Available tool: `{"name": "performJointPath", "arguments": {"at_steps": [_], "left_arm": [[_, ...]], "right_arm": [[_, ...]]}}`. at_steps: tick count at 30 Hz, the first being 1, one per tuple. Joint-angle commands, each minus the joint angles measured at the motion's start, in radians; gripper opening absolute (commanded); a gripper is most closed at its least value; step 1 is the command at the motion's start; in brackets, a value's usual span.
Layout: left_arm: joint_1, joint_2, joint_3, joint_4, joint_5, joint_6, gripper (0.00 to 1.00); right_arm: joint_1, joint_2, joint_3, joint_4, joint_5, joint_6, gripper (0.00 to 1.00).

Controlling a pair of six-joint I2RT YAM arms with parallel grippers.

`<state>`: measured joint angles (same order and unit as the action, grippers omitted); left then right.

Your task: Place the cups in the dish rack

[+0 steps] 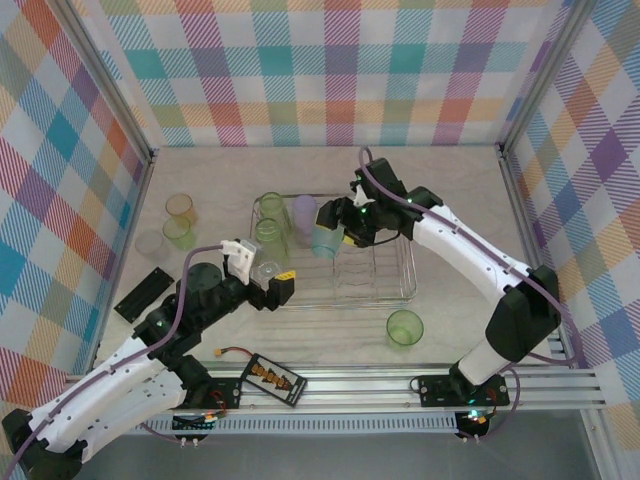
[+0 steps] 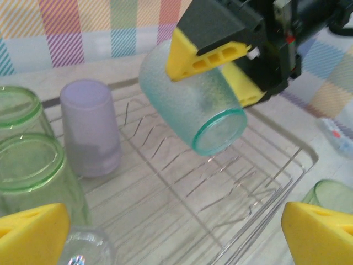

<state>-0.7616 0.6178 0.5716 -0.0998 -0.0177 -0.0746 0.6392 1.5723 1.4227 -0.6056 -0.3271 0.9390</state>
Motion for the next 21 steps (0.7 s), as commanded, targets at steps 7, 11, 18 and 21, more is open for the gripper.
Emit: {"name": "performJointPath", "arguments": {"at_steps": [7, 11, 18, 21], "left_arm": [[-0.049, 0.111, -0.023, 0.446, 0.023, 0.072, 0.93], [-0.064, 0.181, -0.015, 0.501, -0.003, 0.093, 0.93], [-0.073, 0.275, -0.008, 0.638, -0.172, 0.059, 0.93], [-0.073, 0.31, -0.006, 0.689, -0.208, 0.038, 0.93]], "right_arm": [[0.011, -0.098, -0.017, 0.224, -0.028, 0.199, 0.58], [0.011, -0.132, -0.034, 0.285, -0.007, 0.217, 0.57], [0.011, -0.154, -0.042, 0.312, -0.004, 0.216, 0.57], [0.011, -0.152, -0.054, 0.336, -0.014, 0.223, 0.57]]}}
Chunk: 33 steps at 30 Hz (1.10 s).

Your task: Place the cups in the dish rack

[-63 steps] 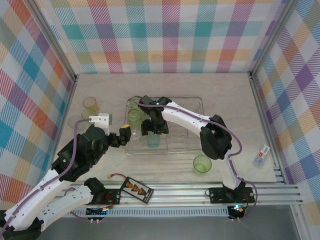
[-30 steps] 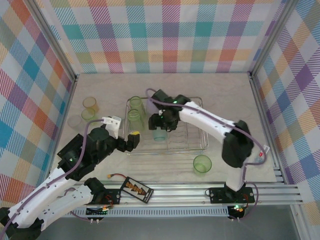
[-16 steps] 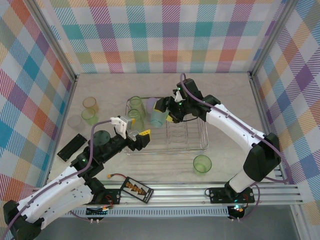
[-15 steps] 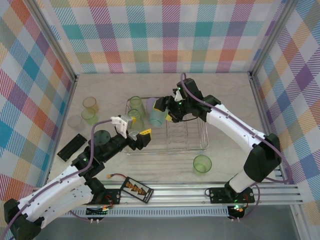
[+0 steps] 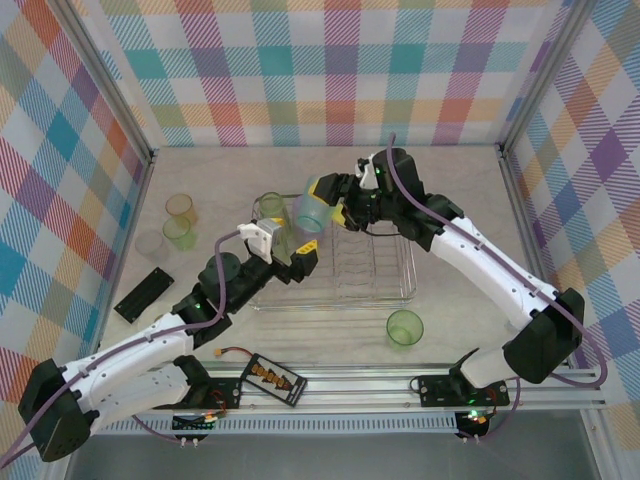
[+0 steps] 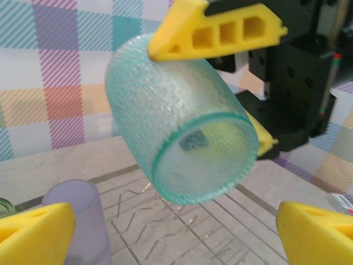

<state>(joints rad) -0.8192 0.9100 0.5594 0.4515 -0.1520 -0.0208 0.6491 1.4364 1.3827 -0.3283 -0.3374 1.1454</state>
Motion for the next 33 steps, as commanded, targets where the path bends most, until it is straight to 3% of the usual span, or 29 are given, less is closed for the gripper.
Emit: {"name": "performJointPath", "arguments": {"at_steps": [1, 6, 16, 33], "left_arm": [[-0.017, 0.027, 0.007, 0.152, -0.076, -0.023, 0.93], [-0.031, 0.065, 0.019, 0.194, -0.038, -0.051, 0.93], [-0.045, 0.137, 0.063, 0.21, -0.112, -0.119, 0.93], [-0.046, 0.212, 0.126, 0.199, -0.206, -0.242, 0.77]], "right_arm": [[0.001, -0.015, -0.017, 0.064, -0.005, 0.017, 0.57], [0.001, -0.008, -0.02, 0.072, -0.003, 0.02, 0.57], [0.012, 0.002, -0.006, 0.074, 0.009, 0.02, 0.57], [0.03, 0.027, 0.014, 0.002, 0.041, 0.0, 0.57]]}}
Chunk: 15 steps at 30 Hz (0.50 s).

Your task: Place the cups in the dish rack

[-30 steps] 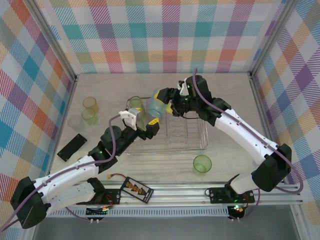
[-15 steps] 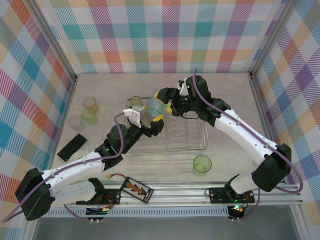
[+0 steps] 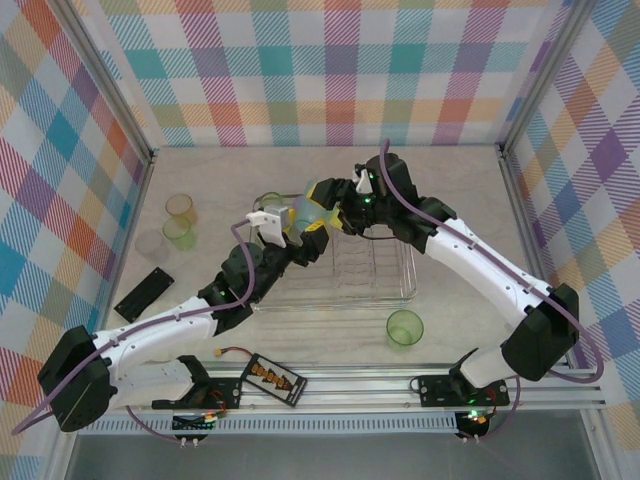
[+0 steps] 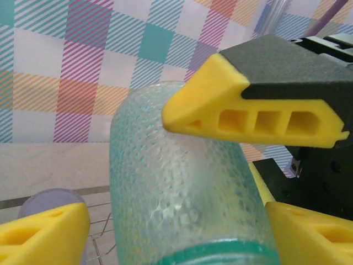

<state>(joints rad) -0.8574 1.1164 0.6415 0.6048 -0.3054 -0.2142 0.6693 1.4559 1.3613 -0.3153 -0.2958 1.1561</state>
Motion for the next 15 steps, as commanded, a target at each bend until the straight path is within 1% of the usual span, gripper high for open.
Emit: {"name": "performJointPath", "arguments": {"at_steps": [1, 3, 7, 10, 15], "left_arm": [[-0.009, 0.009, 0.048, 0.042, -0.059, -0.058, 0.75], [-0.009, 0.012, 0.058, 0.032, -0.072, -0.071, 0.71], [-0.009, 0.024, 0.082, 0.003, -0.061, -0.081, 0.65], [-0.009, 0.038, 0.099, -0.019, -0.051, -0.1, 0.56], [-0.009, 0.053, 0.11, -0.039, -0.04, -0.13, 0.53]], "right_arm": [[0.01, 0.009, 0.035, -0.014, 0.0, -0.012, 0.57], [0.009, 0.011, 0.035, -0.015, -0.003, -0.012, 0.57], [0.011, 0.016, 0.039, -0.016, -0.012, -0.012, 0.58], [0.012, 0.018, 0.041, -0.013, -0.014, -0.013, 0.58], [0.012, 0.019, 0.045, -0.019, -0.016, -0.017, 0.58]]}}
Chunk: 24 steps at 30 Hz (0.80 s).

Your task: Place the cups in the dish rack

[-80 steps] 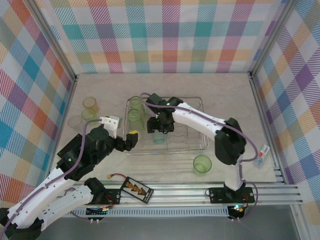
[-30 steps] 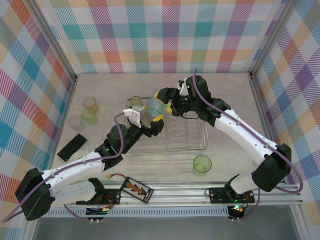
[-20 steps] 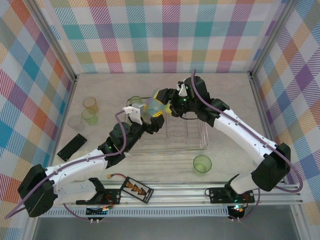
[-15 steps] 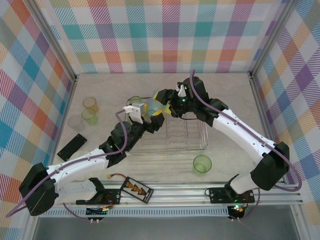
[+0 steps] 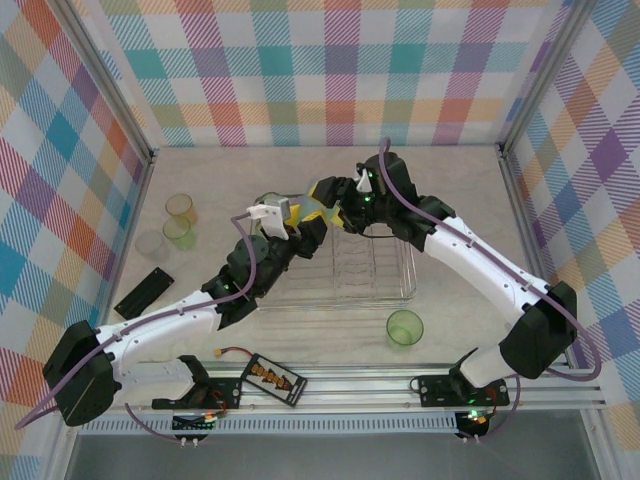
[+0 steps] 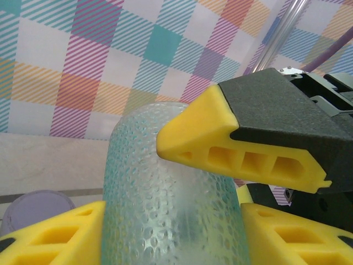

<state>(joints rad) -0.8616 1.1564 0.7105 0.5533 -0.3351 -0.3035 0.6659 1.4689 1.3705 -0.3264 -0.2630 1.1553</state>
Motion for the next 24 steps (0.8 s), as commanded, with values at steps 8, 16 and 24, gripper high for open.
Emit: {"name": "performJointPath", "arguments": {"at_steps": [8, 16, 24], "left_arm": [[-0.004, 0.019, 0.046, -0.015, 0.001, -0.066, 0.79], [-0.005, 0.014, 0.026, -0.003, 0.003, -0.076, 0.81], [-0.004, 0.009, -0.024, 0.09, 0.025, -0.079, 0.82]], "right_arm": [[0.015, 0.0, 0.035, -0.005, -0.047, -0.019, 0.58], [0.015, -0.002, 0.04, 0.016, -0.064, -0.003, 0.58], [0.014, -0.012, 0.031, 0.051, -0.075, 0.026, 0.59]]}}
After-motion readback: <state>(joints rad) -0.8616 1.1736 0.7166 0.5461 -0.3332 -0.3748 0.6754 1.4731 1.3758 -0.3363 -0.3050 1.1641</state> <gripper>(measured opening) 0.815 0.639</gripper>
